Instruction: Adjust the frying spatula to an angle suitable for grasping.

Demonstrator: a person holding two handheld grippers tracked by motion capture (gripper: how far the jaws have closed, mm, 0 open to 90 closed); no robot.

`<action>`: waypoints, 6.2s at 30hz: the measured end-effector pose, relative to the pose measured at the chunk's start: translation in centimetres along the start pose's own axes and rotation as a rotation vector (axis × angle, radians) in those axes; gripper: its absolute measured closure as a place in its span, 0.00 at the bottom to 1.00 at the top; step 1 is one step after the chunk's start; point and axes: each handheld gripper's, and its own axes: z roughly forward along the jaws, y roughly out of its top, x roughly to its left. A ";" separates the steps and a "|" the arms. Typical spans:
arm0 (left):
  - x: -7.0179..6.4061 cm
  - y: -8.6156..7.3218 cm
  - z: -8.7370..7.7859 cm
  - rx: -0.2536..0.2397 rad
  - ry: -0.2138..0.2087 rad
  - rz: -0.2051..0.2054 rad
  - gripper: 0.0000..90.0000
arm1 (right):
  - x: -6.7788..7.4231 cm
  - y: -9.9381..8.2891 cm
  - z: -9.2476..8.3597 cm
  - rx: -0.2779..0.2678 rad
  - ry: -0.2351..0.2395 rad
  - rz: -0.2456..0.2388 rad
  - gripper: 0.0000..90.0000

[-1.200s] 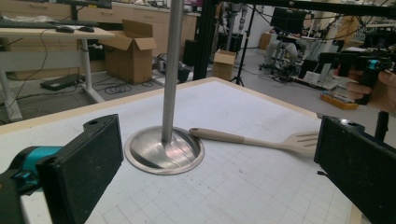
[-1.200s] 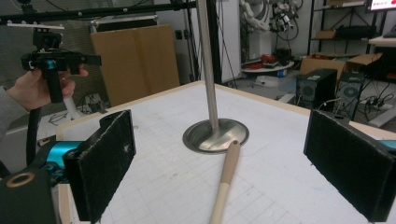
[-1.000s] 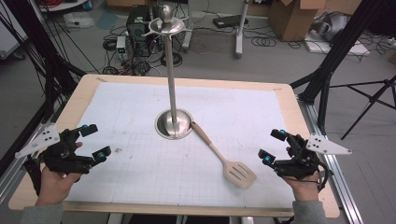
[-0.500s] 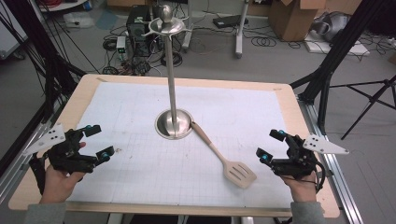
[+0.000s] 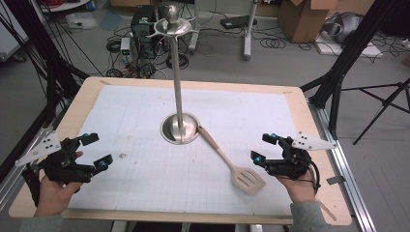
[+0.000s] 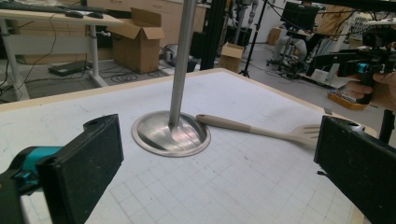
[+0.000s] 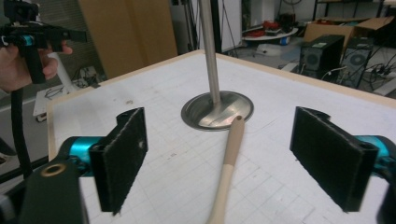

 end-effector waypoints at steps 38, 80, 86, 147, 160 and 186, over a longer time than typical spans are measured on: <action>0.1 -1.1 -1.5 0.037 0.039 -0.024 0.02 | -1.5 -1.9 6.2 0.185 0.070 -0.051 0.99; 0.1 -1.9 -3.1 0.069 0.079 -0.035 0.02 | -1.5 -4.3 11.9 0.535 0.121 -0.180 0.99; 0.2 -2.0 -3.2 0.071 0.082 -0.038 0.02 | -1.2 -4.7 12.4 0.593 0.133 -0.201 1.00; 0.6 -2.1 -2.9 0.080 0.075 -0.052 0.02 | -1.3 -4.7 11.4 0.700 0.041 -0.246 1.00; 0.6 -2.2 -3.4 0.079 0.084 -0.051 0.02 | -3.3 -3.9 9.7 0.579 0.058 -0.137 1.00; 0.8 -2.6 -3.5 0.096 0.094 -0.059 0.02 | -7.0 -3.3 14.0 0.639 -0.097 -0.025 1.00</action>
